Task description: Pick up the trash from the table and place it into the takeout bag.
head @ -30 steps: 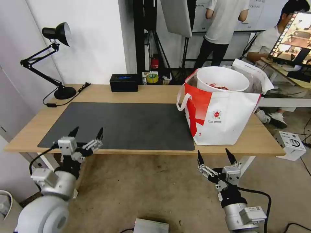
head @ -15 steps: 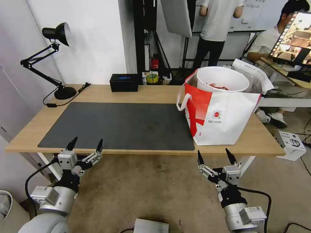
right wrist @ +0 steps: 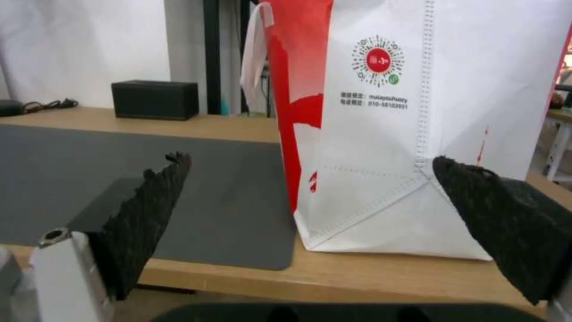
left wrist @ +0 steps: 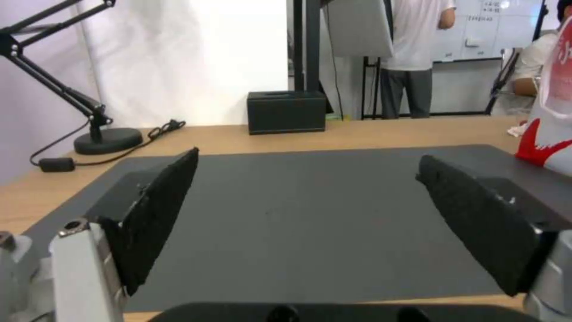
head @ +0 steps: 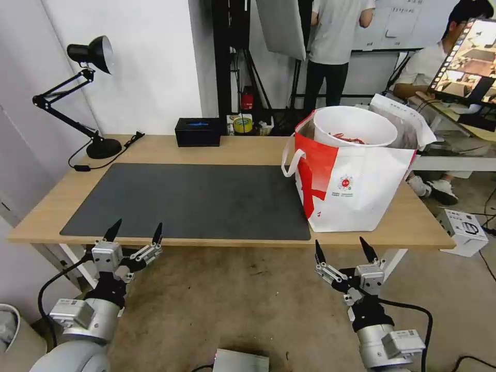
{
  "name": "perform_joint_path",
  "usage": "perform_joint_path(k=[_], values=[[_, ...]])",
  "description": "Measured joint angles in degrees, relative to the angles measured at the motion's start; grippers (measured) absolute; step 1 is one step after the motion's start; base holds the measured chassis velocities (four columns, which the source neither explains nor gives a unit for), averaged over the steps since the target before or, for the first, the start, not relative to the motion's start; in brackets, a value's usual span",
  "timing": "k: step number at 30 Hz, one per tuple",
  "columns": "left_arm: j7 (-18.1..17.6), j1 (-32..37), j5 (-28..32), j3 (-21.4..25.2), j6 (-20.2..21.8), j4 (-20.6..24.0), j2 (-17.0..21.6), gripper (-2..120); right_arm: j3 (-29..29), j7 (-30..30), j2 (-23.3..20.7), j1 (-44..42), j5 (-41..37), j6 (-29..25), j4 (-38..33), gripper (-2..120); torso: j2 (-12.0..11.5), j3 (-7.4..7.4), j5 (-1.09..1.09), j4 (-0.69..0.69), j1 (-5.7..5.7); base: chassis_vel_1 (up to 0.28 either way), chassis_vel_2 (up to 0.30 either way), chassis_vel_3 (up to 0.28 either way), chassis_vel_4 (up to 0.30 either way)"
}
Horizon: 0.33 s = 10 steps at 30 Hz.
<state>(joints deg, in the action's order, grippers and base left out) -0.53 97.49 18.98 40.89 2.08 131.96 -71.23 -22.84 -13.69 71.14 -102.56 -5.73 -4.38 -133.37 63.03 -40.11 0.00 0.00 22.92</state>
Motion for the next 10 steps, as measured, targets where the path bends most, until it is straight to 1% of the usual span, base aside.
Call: perform_joint_path(k=[10], values=[[0.0, 0.0, 0.0, 0.0, 0.0, 0.0, 0.1, 100, 0.0, 0.0, 0.0, 0.0, 0.0, 0.0, 0.0, 100, 0.0, 0.00, 0.00, 0.00, 0.00, 0.000, 0.000, 0.000, 0.000]])
